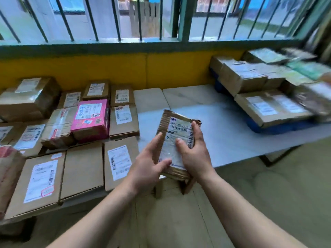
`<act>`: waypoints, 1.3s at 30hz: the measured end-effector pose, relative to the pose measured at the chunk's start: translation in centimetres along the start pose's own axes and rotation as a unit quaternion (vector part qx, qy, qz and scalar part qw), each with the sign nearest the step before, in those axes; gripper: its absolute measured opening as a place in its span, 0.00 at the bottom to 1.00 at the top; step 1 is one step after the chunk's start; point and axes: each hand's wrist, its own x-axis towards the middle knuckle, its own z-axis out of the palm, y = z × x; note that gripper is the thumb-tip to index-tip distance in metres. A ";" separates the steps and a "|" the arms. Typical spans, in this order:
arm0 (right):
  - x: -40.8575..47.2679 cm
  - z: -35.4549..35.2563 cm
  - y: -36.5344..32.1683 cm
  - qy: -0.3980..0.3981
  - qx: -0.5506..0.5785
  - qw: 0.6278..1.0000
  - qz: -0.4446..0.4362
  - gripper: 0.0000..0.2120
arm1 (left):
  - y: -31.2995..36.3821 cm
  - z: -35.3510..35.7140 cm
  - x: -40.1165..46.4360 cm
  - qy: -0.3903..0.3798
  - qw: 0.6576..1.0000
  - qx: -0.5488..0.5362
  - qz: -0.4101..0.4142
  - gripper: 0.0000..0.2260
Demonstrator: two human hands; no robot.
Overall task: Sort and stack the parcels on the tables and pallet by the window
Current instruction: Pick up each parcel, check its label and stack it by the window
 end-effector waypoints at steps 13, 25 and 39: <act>-5.7 -33.4 1.7 0.306 -0.022 0.948 -0.087 0.33 | 16.6 28.8 0.8 -0.146 0.966 -0.034 0.209 0.34; -9.3 -56.9 8.2 0.430 -0.089 0.899 0.006 0.35 | 25.7 52.1 2.2 -0.316 0.915 0.019 0.249 0.35; 4.0 -76.8 12.7 0.440 -0.096 0.884 0.126 0.36 | 32.2 73.2 17.9 -0.402 0.885 0.041 0.233 0.34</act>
